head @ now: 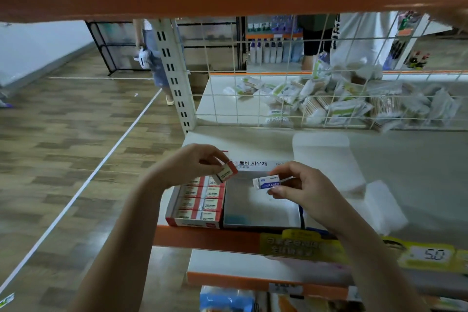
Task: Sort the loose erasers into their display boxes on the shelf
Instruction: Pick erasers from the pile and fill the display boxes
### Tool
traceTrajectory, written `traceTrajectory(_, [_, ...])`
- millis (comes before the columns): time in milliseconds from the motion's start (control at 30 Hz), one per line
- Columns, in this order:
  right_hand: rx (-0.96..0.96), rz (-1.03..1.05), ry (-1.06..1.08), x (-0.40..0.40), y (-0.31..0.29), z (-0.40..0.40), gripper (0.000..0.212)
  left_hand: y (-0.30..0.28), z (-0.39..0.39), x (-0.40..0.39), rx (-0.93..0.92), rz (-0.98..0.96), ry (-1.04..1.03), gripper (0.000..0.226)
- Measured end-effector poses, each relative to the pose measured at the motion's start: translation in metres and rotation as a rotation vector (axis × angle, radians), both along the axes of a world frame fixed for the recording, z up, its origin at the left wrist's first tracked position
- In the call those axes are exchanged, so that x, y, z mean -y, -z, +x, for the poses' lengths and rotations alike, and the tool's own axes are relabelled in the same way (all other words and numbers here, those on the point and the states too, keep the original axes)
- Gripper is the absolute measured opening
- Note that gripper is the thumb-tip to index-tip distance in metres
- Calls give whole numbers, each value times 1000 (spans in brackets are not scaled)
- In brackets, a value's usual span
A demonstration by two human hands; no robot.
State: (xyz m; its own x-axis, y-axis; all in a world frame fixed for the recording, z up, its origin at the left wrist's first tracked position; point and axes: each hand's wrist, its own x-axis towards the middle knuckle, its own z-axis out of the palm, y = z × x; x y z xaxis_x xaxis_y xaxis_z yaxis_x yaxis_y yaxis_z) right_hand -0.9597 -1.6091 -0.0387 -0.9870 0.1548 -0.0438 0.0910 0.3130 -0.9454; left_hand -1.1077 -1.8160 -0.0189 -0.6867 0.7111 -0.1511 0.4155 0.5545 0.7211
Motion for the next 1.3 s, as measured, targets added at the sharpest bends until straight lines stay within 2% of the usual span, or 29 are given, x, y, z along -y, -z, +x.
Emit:
traceTrajectory(233, [21,22,-1,24,8,-15,20,8,-37,21,-184,-186,-10,21])
traceTrajectory(500, [6,138,14,37,6,-17,26,19,-50,10,-408,-400,56,22])
traceTrajectory(867, [11,223,3,39,6,-14,23,24,-60,13,-500,-506,80,22])
traceTrajectory(1067, [17,254,-26,38,5,-16,21,32,-56,13,-511,-487,88,32])
traceTrajectory(1300, [23,277,-53,38,7,-18,20,36,-51,12,-534,-454,80,29])
